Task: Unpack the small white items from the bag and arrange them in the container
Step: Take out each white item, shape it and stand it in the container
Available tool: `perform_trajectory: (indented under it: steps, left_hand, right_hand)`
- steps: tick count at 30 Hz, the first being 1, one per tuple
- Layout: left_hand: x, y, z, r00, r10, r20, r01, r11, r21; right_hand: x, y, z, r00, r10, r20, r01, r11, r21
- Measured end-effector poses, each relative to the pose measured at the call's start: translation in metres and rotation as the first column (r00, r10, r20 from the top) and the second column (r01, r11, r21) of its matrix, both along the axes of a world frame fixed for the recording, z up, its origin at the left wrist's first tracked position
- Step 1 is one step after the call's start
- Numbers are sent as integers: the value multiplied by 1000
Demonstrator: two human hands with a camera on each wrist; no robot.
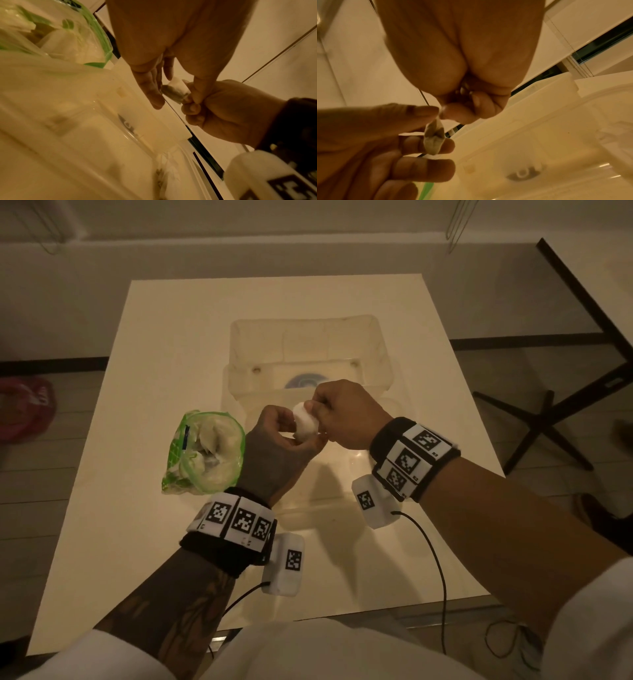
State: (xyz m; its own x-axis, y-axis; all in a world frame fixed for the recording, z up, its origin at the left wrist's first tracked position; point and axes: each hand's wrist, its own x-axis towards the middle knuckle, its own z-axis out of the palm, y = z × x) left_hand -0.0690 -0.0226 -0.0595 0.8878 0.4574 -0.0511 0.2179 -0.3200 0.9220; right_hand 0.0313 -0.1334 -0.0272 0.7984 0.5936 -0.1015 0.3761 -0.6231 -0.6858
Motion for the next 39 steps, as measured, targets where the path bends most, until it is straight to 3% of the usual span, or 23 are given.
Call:
perform_trajectory:
  steps: [5,12,15,21,28,33,39]
  left_hand:
    - [2,-12,0,996,-7,89,0,997,75]
    - [2,-7,5,996,-86,23,89,947,-308]
    - [-1,-3,9,997,-74,22,76,891,-448]
    - [-1,1,14,996,-90,-4,68,774,-629]
    - [-2,6,9,999,-3,-46,-20,866,-500]
    - [-2,7,5,999,13,48,-2,974,-226]
    - [-4,6,7,999,-39,20,41,986,-162]
  right_hand:
    - [-2,3,0,1000,-7,-18,8,1000,26]
    - [1,-3,4,995,13,-99,-4,996,89]
    - [2,-6,5,989,13,-147,5,993,122]
    - [6,-8,2,993,74,-88,-66,994,91]
    - [6,-8,5,992,85,-92,-80,995,55]
    - [4,-7,5,996,48,-78,-43,997,65]
    - [1,-4,5,998,-6,-62,12,994,105]
